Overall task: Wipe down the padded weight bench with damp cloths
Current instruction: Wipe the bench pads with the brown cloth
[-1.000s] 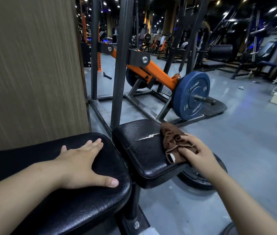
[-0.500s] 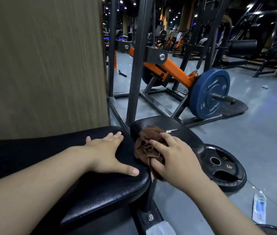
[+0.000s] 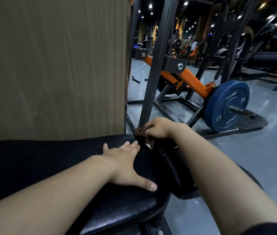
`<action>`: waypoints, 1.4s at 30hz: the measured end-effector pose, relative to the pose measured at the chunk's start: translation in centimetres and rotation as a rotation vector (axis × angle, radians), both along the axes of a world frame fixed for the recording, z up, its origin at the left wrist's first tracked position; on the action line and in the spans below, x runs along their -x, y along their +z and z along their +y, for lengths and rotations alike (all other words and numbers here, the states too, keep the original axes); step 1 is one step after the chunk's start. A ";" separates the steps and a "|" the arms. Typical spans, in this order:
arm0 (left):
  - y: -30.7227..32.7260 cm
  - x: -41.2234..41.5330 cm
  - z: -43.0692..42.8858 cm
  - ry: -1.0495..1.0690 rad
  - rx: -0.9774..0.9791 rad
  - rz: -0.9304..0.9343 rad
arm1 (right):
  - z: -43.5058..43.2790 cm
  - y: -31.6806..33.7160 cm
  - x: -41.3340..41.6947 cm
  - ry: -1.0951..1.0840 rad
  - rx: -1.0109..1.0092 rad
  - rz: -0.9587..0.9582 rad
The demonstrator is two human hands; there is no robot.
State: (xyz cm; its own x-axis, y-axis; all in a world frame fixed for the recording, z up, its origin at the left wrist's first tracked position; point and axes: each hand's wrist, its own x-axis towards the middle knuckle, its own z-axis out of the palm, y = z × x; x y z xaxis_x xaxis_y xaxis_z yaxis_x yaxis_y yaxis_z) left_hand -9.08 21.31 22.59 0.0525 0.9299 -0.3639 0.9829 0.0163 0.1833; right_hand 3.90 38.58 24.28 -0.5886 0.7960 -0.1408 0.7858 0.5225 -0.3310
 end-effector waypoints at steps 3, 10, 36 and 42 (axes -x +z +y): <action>-0.1 0.1 -0.1 0.004 0.006 -0.029 | 2.1 0.5 -2.1 -0.095 0.031 0.003; -0.2 0.2 -0.2 -0.002 0.011 -0.030 | 3.0 0.0 -10.1 -0.237 0.091 0.240; 1.1 -1.0 -1.6 0.007 -0.060 0.110 | -16.8 -5.1 -11.1 -0.278 -0.316 0.062; 0.1 0.4 -5.1 0.034 -0.196 0.073 | -15.9 -3.2 -6.8 -0.349 -0.237 0.038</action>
